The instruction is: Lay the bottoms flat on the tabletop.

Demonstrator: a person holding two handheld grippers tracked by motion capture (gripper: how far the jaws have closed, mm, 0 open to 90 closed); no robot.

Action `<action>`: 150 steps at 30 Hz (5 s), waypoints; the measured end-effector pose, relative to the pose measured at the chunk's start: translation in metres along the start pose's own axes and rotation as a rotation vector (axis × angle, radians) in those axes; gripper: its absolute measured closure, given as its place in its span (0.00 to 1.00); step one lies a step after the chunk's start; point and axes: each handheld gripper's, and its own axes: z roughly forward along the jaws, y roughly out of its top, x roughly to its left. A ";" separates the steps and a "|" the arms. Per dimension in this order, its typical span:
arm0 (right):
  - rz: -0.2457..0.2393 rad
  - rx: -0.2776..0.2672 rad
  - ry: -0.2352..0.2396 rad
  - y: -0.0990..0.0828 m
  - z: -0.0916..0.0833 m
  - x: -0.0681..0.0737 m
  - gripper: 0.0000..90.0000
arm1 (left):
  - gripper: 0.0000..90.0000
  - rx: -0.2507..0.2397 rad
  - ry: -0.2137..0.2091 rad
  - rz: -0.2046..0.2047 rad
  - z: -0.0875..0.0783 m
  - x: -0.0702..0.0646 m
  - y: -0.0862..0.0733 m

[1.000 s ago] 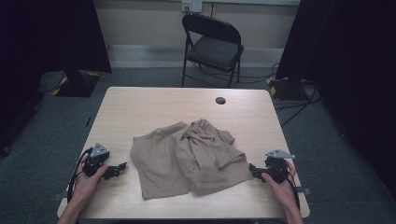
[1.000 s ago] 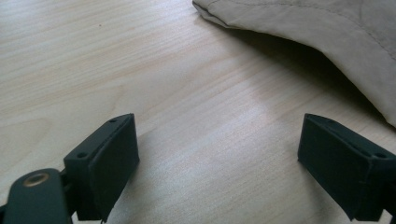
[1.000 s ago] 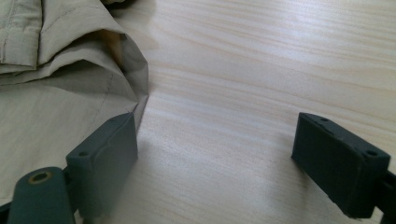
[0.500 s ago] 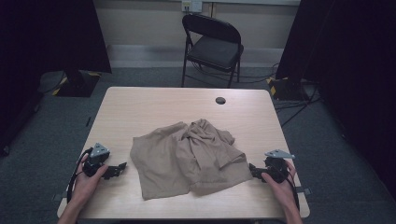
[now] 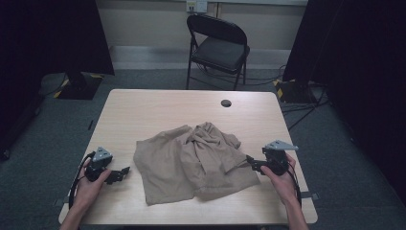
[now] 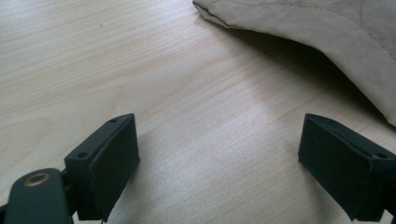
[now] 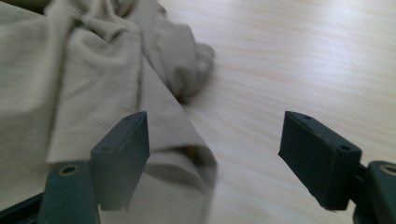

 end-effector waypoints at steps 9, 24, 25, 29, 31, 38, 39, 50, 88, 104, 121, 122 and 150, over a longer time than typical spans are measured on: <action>-0.031 -0.020 0.103 0.036 0.014 0.018 0.21 | 0.13 0.000 0.000 0.000 0.000 0.000 0.000; -0.115 0.003 0.189 0.108 0.070 0.049 0.19 | 0.13 -0.001 0.000 -0.001 0.000 0.000 0.000; -0.115 0.003 0.189 0.108 0.070 0.049 0.19 | 0.13 -0.001 0.000 -0.001 0.000 0.000 0.000; -0.118 0.041 0.207 0.121 0.095 0.055 0.18 | 0.13 0.000 0.000 0.000 0.000 0.000 0.000; -0.112 0.067 0.204 0.124 0.106 0.056 0.19 | 0.13 0.001 -0.001 0.002 0.000 0.000 0.000; -0.058 0.123 0.228 0.109 0.148 0.055 0.16 | 0.13 0.000 0.000 0.000 0.000 0.000 0.000; -0.058 0.123 0.228 0.109 0.148 0.055 0.16 | 0.13 0.000 0.000 0.000 0.000 0.000 0.000; -0.116 0.206 0.186 0.090 0.173 0.074 0.34 | 0.13 0.001 -0.001 0.002 0.000 0.000 0.000; -0.101 -0.024 0.296 0.011 -0.027 0.046 0.87 | 0.13 0.000 0.000 0.000 0.000 0.000 0.000; -0.108 0.114 0.240 -0.047 -0.007 0.039 0.84 | 0.16 0.011 0.000 -0.018 -0.001 0.000 0.003; -0.070 0.059 0.201 -0.036 -0.016 0.031 0.36 | 0.30 -0.119 -0.181 -0.028 0.021 -0.026 0.093; -0.063 0.064 0.200 -0.036 -0.014 0.030 0.35 | 0.30 -0.117 -0.210 -0.007 0.032 -0.032 0.108; -0.074 0.102 0.200 -0.043 -0.005 0.030 0.35 | 0.94 -0.024 -0.340 0.037 0.124 -0.086 0.145</action>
